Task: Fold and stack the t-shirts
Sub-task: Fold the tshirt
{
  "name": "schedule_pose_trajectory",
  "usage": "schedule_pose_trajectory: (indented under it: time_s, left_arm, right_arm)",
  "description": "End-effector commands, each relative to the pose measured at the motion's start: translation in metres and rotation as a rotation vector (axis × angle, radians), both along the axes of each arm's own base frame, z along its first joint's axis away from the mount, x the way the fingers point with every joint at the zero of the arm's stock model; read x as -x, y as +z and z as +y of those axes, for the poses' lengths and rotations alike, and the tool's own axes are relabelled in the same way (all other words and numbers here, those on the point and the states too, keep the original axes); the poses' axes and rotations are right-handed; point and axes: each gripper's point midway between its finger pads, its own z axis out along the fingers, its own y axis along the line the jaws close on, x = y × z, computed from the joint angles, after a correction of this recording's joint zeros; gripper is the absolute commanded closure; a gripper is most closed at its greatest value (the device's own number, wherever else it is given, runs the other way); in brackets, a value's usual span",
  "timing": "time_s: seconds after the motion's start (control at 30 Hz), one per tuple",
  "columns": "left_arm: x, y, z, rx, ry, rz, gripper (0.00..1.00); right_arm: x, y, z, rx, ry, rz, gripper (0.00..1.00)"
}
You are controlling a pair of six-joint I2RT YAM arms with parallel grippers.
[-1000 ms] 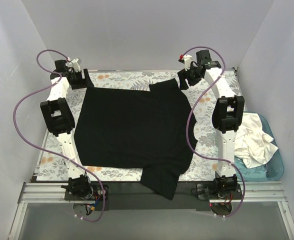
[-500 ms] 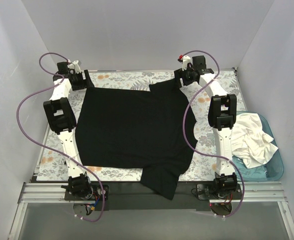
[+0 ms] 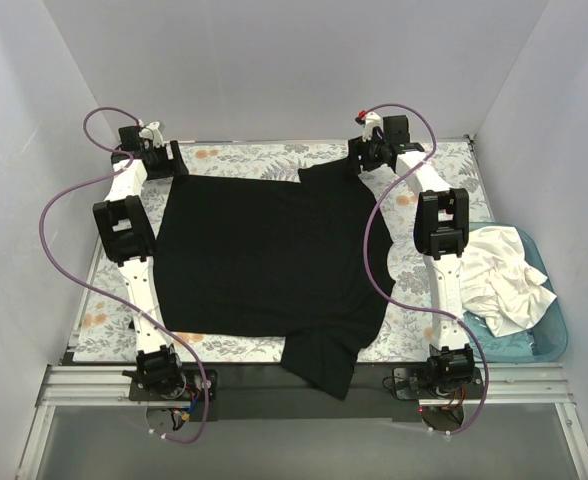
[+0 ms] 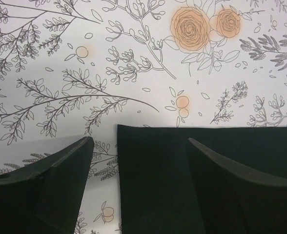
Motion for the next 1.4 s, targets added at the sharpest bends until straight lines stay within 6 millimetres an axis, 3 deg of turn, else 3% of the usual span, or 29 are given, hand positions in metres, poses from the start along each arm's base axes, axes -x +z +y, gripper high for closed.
schedule_pose_trajectory:
  time_s: [0.0,0.13,0.23,0.37,0.67,0.83,1.03,1.13,1.17,1.3,1.37]
  left_arm:
    - [-0.007,0.005,0.001,-0.044,-0.032,-0.031,0.24]
    - [-0.003,0.000,-0.006,-0.024,-0.073,-0.021,0.28]
    - [0.004,-0.005,-0.016,-0.001,-0.112,-0.001,0.39]
    - [0.010,-0.010,-0.021,0.013,-0.136,0.016,0.60]
    - [-0.003,-0.007,-0.015,0.001,-0.099,-0.012,0.67]
    - [-0.011,-0.007,-0.010,-0.018,-0.068,-0.031,0.59]
    - [-0.009,-0.012,-0.012,-0.023,-0.077,-0.020,0.62]
    - [-0.005,-0.016,-0.016,-0.011,-0.096,-0.009,0.73]
    - [-0.004,-0.018,-0.015,-0.008,-0.093,-0.004,0.83]
    - [-0.010,-0.011,-0.014,-0.013,-0.074,-0.024,1.00]
    - [-0.015,-0.004,-0.011,-0.021,-0.062,-0.050,1.00]
  right_arm:
    - [-0.017,0.012,0.007,-0.051,0.013,-0.069,0.33]
    - [-0.016,0.013,0.013,-0.082,0.034,-0.072,0.34]
    - [-0.014,0.014,0.017,-0.099,0.051,-0.069,0.41]
    - [-0.010,0.015,0.021,-0.123,0.076,-0.062,0.57]
    - [-0.005,0.027,0.027,-0.145,0.117,-0.075,0.98]
    - [-0.006,0.038,0.028,-0.148,0.127,-0.101,0.99]
    - [-0.006,0.040,0.028,-0.146,0.132,-0.108,0.99]
    - [-0.006,0.041,0.028,-0.144,0.134,-0.112,0.99]
    - [-0.006,0.042,0.027,-0.145,0.133,-0.113,0.99]
    - [-0.004,0.054,0.030,-0.153,0.145,-0.132,0.99]
    - [-0.004,0.067,0.029,-0.158,0.148,-0.149,0.99]
